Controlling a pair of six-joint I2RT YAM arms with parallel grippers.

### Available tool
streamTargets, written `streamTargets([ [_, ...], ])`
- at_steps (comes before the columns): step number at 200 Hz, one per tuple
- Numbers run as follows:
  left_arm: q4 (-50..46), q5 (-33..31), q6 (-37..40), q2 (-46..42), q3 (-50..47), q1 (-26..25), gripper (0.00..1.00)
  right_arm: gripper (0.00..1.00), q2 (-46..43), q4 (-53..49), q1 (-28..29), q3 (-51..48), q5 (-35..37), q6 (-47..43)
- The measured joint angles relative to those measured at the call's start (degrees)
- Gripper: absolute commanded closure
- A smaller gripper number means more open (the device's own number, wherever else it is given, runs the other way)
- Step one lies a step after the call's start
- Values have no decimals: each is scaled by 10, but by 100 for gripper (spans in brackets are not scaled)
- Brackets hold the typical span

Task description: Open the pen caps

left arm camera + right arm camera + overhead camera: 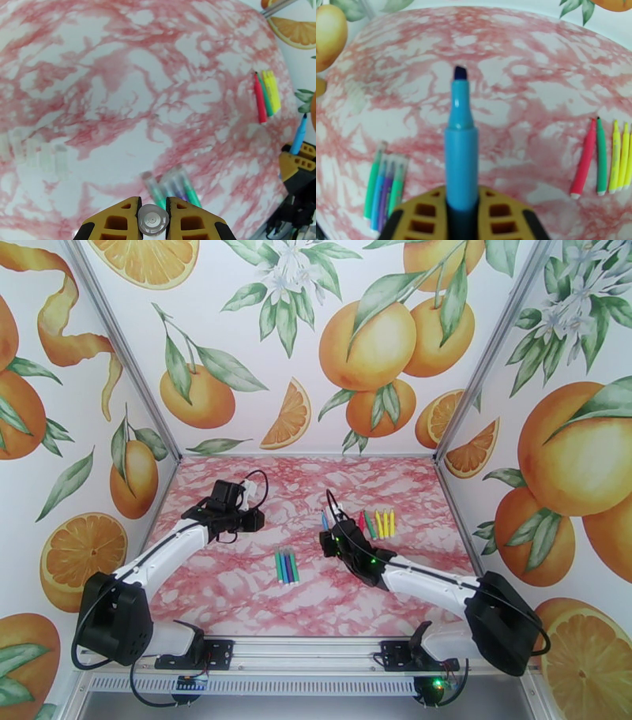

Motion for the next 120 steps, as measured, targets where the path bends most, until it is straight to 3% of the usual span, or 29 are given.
streamTargets([
  [65,-33,-87,22,17,0,-2,100,100,68,-22,-27,28,52,9],
  [120,-33,-106,32,57,0,-5,100,100,118,-39,-45,59,77,19],
])
